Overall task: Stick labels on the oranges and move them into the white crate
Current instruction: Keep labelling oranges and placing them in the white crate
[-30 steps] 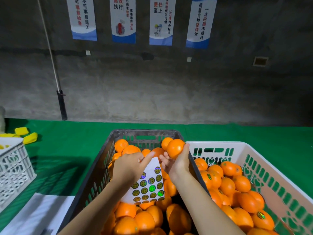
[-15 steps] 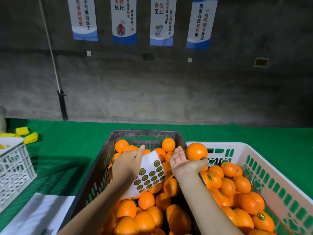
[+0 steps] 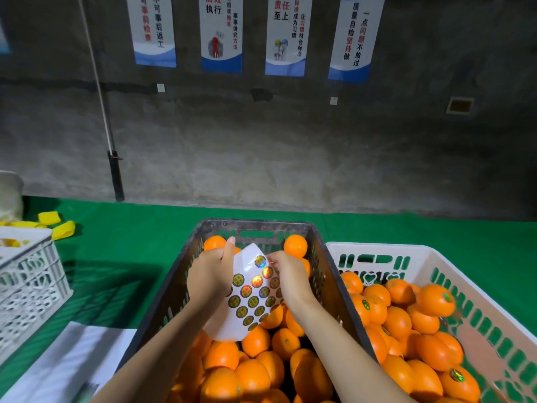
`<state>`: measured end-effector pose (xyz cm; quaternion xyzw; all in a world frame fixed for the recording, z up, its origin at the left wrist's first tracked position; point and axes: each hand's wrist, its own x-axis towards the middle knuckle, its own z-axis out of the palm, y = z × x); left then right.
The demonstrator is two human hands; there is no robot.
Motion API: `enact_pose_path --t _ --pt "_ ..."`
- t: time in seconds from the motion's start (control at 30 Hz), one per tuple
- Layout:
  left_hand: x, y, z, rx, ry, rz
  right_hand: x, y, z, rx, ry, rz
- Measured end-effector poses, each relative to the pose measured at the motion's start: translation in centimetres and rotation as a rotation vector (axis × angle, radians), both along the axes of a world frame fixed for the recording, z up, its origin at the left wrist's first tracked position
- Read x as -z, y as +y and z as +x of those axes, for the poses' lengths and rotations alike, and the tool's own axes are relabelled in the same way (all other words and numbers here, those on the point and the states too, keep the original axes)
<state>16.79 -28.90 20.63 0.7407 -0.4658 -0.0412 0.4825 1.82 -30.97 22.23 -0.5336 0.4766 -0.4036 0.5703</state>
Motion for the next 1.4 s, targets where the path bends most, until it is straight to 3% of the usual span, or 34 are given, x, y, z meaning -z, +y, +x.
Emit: enact_pose_path --t 0.13,0.3,0.37,0.5,0.63,0.87,1.23,1.4 --pt "0.0 -0.5 0.9 -0.057 0.15 0.04 0.5 0.1 0.0 -0.053 0.045 -0.176" --pt "-0.3 -0.4 1.2 -0.068 0.146 0.041 0.9 -0.5 -0.2 0.055 0.094 -0.202" --pt "-0.2 -0.2 1.3 -0.061 0.044 0.006 1.1 -0.7 -0.5 0.107 0.095 -0.195" --pt "0.2 0.1 0.8 0.068 -0.356 -0.104 1.2 -0.8 -0.6 0.141 0.136 -0.242" --pt "1.0 0.0 -0.4 0.292 -0.465 -0.098 1.2 -0.6 -0.5 0.116 0.169 -0.285" --pt "1.0 0.3 -0.4 0.243 -0.638 -0.197 1.7 -0.2 -0.2 -0.024 0.202 -0.395" --pt "0.9 0.5 -0.7 0.275 -0.637 -0.227 1.8 -0.5 -0.2 -0.024 0.129 -0.369" --pt "0.7 0.4 -0.7 0.263 -0.542 -0.224 2.2 -1.2 -0.2 0.011 0.107 -0.323"
